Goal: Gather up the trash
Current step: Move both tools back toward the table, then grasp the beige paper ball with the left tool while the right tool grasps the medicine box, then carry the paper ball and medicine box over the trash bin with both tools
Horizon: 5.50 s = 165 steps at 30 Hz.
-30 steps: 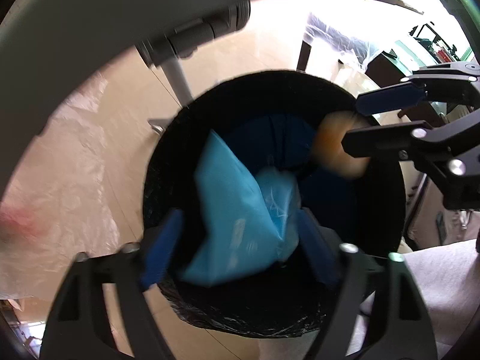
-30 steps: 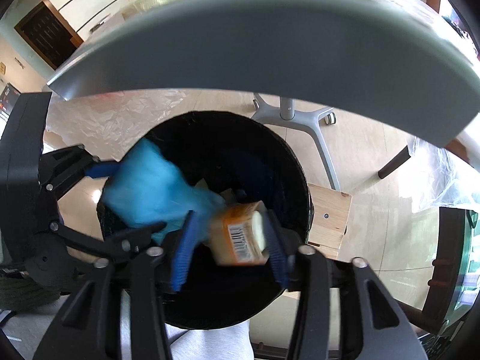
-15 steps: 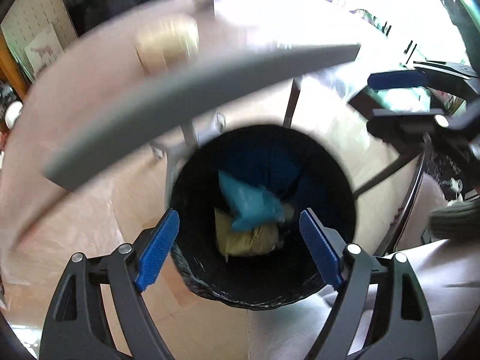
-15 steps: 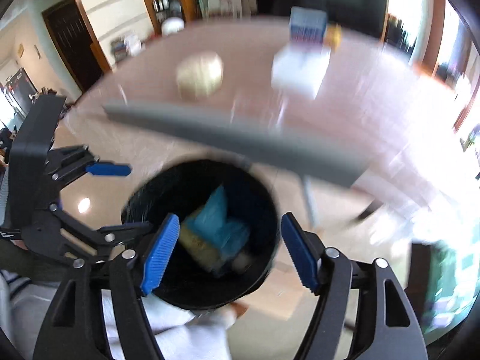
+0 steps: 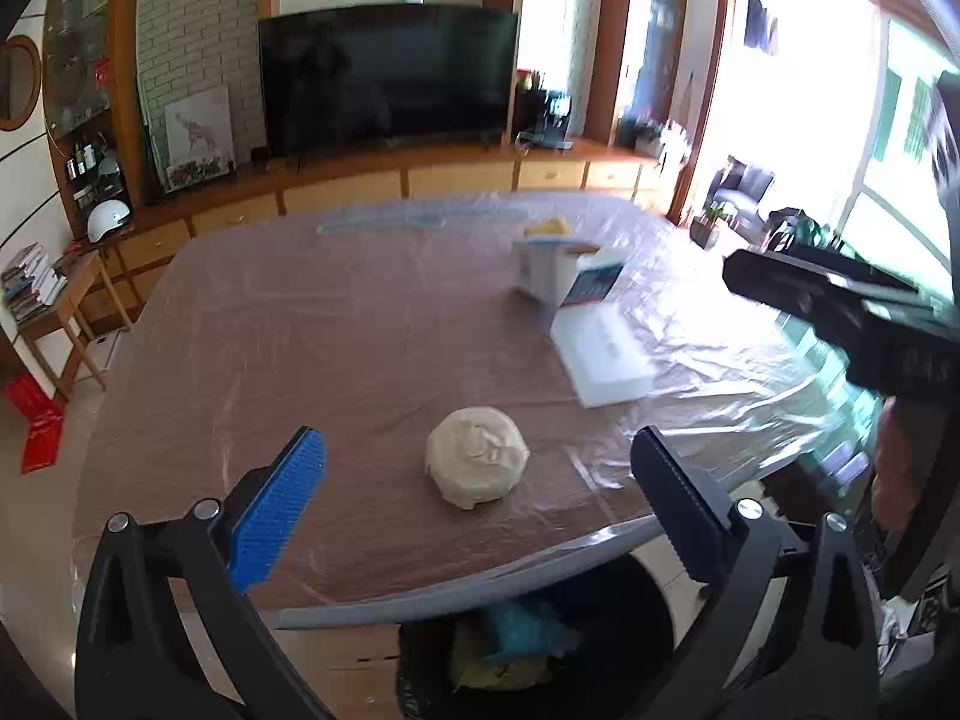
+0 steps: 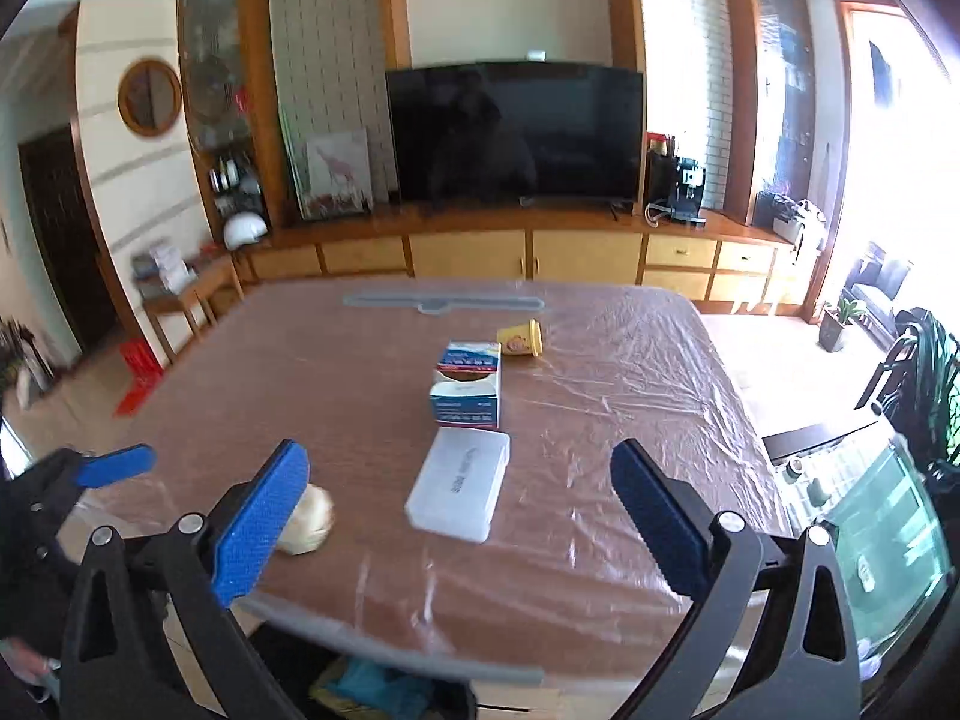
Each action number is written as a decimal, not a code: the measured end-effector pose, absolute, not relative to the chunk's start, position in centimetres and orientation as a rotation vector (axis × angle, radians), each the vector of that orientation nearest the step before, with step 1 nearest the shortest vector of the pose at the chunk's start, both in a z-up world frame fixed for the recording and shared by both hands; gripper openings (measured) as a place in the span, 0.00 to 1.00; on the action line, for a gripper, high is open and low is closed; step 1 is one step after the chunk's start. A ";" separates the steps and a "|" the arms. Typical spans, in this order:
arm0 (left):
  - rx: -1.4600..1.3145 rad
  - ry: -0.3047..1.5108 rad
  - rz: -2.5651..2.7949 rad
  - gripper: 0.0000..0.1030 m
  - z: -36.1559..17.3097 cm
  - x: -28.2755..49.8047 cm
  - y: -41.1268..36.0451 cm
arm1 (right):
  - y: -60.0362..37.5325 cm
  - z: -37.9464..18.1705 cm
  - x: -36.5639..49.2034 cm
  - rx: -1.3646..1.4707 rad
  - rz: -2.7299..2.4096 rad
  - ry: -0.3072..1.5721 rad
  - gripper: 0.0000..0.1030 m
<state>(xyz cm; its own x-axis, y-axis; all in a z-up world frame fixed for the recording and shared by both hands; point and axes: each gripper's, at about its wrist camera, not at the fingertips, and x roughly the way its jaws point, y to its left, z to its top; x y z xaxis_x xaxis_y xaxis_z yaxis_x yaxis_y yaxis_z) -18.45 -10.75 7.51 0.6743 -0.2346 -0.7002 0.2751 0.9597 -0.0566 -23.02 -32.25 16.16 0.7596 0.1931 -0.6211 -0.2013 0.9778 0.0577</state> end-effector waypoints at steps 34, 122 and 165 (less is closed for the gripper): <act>0.142 0.977 -0.417 0.51 1.1 -13.3 -12.3 | -28.8 6.9 -6.3 0.051 0.220 1.024 0.45; 0.080 1.009 -0.409 0.51 0.7 -25.1 -10.5 | -31.8 7.1 -32.1 0.050 0.522 1.087 0.44; 0.236 1.199 -0.340 0.51 -8.1 -25.0 -11.0 | -29.6 -1.2 -32.1 -0.088 0.457 1.253 0.44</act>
<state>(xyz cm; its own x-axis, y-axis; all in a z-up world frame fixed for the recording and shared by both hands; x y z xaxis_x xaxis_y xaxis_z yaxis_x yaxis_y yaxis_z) -24.96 -11.02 -8.11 0.3225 -0.1321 -0.9373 0.3792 0.9253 0.0000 -32.10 -29.61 -1.19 0.2350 0.2851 -0.9292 -0.3796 0.9070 0.1823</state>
